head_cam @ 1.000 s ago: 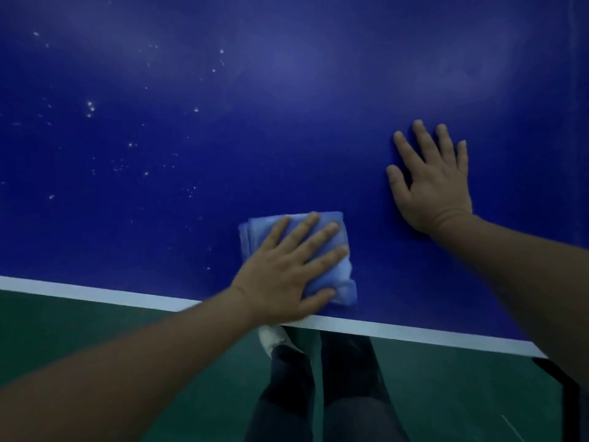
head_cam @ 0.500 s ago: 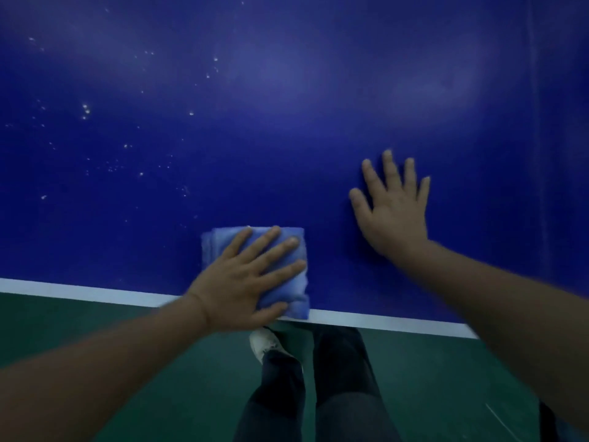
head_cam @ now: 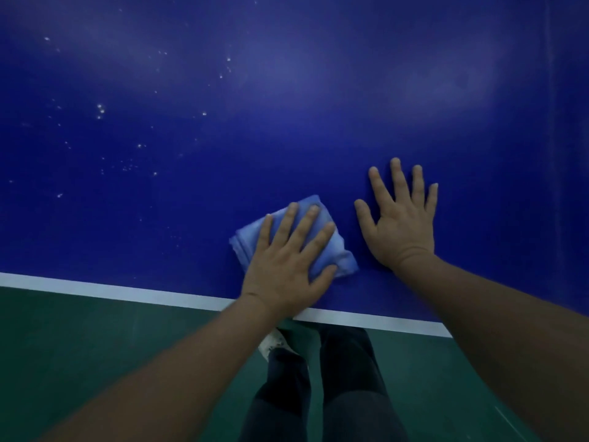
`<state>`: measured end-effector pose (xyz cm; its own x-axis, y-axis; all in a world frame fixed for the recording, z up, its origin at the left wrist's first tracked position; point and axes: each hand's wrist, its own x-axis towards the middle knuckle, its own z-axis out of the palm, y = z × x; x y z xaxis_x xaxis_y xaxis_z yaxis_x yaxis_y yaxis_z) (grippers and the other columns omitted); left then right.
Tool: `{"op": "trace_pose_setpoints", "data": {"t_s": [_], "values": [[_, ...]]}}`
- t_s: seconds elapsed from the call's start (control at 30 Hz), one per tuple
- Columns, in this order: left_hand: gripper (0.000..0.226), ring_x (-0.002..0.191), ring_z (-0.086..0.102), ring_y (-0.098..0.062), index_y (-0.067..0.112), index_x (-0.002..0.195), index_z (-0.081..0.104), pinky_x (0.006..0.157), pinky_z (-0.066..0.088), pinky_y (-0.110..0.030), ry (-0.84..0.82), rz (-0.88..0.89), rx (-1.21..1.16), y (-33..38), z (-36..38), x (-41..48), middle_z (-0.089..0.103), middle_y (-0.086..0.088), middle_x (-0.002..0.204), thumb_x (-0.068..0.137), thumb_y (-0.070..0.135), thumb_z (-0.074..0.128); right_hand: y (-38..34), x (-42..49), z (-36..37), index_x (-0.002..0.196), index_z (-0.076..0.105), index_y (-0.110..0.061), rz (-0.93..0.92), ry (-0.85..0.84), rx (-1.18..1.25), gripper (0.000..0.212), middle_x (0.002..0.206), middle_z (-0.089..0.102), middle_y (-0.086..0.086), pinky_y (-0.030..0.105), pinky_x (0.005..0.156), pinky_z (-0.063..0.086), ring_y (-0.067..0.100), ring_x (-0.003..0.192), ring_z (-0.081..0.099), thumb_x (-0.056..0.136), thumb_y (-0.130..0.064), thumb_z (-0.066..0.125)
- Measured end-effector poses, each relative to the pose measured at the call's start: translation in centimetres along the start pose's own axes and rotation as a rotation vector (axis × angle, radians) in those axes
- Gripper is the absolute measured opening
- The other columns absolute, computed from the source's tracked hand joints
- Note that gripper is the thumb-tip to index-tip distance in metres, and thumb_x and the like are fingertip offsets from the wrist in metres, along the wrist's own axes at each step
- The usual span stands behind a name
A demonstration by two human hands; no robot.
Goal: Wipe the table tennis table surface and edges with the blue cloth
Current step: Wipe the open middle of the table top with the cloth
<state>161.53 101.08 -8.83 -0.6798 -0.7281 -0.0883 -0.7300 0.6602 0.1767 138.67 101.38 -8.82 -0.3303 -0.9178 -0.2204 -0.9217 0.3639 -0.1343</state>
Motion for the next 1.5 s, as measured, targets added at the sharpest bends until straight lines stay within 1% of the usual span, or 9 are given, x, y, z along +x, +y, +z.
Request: {"op": "trace_pose_setpoints", "data": {"t_s": [0.27,0.5,0.7,0.9,1.07,1.13,1.33,1.4,1.5], "values": [[0.074,0.155,0.004,-0.032,0.028,0.159,0.023,0.122,0.003,-0.061,0.050,-0.693,0.000,-10.1,-1.7,-1.3,0.011,-0.006,0.169,0.097,0.067,0.022,0.0,0.0,0.1,0.159,0.008,-0.038,0.000,-0.002,-0.032,0.070,0.169,-0.002,-0.002,0.057,0.123,-0.006,0.032,0.154,-0.009,0.097,-0.069,0.014],[0.072,0.155,0.012,-0.031,0.029,0.156,0.035,0.122,0.007,-0.060,0.019,-0.272,0.000,-3.3,-0.4,-3.0,0.020,-0.002,0.167,0.094,0.065,0.036,0.1,-0.1,0.0,0.159,0.011,-0.037,-0.003,0.010,-0.013,0.070,0.169,0.000,-0.002,0.056,0.123,-0.005,0.031,0.154,-0.008,0.097,-0.069,0.015],[0.080,0.155,0.002,-0.032,0.029,0.160,0.020,0.118,0.001,-0.069,0.077,-1.007,-0.033,-13.4,-2.3,-5.9,0.011,-0.005,0.169,0.093,0.072,0.013,0.2,0.0,0.1,0.159,0.008,-0.038,0.006,0.008,-0.028,0.070,0.169,-0.002,-0.002,0.056,0.123,-0.007,0.031,0.154,-0.009,0.097,-0.069,0.013],[0.070,0.155,0.011,-0.031,0.031,0.157,0.028,0.121,0.003,-0.063,0.008,-0.153,0.054,-7.8,-0.8,-5.2,0.018,-0.003,0.168,0.096,0.065,0.032,0.1,0.0,0.1,0.159,0.009,-0.038,-0.001,0.012,-0.032,0.071,0.169,-0.002,-0.002,0.056,0.122,-0.007,0.031,0.154,-0.008,0.096,-0.071,0.011],[0.075,0.155,0.004,-0.032,0.030,0.159,0.021,0.118,0.001,-0.066,0.045,-0.663,-0.008,-15.7,-2.5,-3.0,0.011,-0.004,0.169,0.096,0.071,0.019,-0.1,0.0,-0.1,0.159,0.007,-0.038,0.003,-0.007,-0.045,0.070,0.169,-0.004,-0.002,0.056,0.122,-0.007,0.031,0.154,-0.010,0.096,-0.069,0.012],[0.076,0.155,0.001,-0.033,0.029,0.160,0.020,0.119,-0.002,-0.065,0.077,-0.627,0.005,-12.3,-2.1,-2.0,0.008,-0.004,0.169,0.096,0.070,0.020,-0.1,0.0,-0.2,0.160,0.008,-0.038,0.001,-0.012,-0.042,0.071,0.169,-0.004,-0.002,0.056,0.122,-0.007,0.031,0.154,-0.010,0.096,-0.069,0.011],[0.069,0.155,0.012,-0.031,0.031,0.156,0.034,0.120,0.010,-0.064,-0.029,0.256,0.071,-6.9,-1.0,-2.3,0.019,-0.004,0.167,0.097,0.065,0.036,0.0,0.0,-0.2,0.160,0.009,-0.038,0.000,-0.011,-0.024,0.071,0.169,-0.004,-0.002,0.055,0.122,-0.009,0.030,0.154,-0.010,0.096,-0.069,0.013],[0.071,0.153,0.019,-0.034,0.028,0.154,0.038,0.118,0.010,-0.064,0.003,0.169,0.081,-11.9,-1.9,0.0,0.026,-0.007,0.165,0.096,0.069,0.028,0.0,0.0,-0.1,0.159,0.008,-0.038,-0.002,-0.011,-0.020,0.071,0.169,-0.004,-0.002,0.055,0.122,-0.008,0.030,0.154,-0.010,0.096,-0.069,0.013],[0.077,0.155,0.008,-0.032,0.027,0.158,0.028,0.118,0.003,-0.064,0.043,-0.463,0.002,-17.2,-3.7,3.0,0.016,-0.004,0.168,0.095,0.070,0.018,0.0,-0.1,-0.1,0.159,0.007,-0.038,-0.007,-0.014,-0.039,0.071,0.169,-0.004,-0.002,0.055,0.123,-0.008,0.030,0.154,-0.010,0.096,-0.070,0.012]]}}
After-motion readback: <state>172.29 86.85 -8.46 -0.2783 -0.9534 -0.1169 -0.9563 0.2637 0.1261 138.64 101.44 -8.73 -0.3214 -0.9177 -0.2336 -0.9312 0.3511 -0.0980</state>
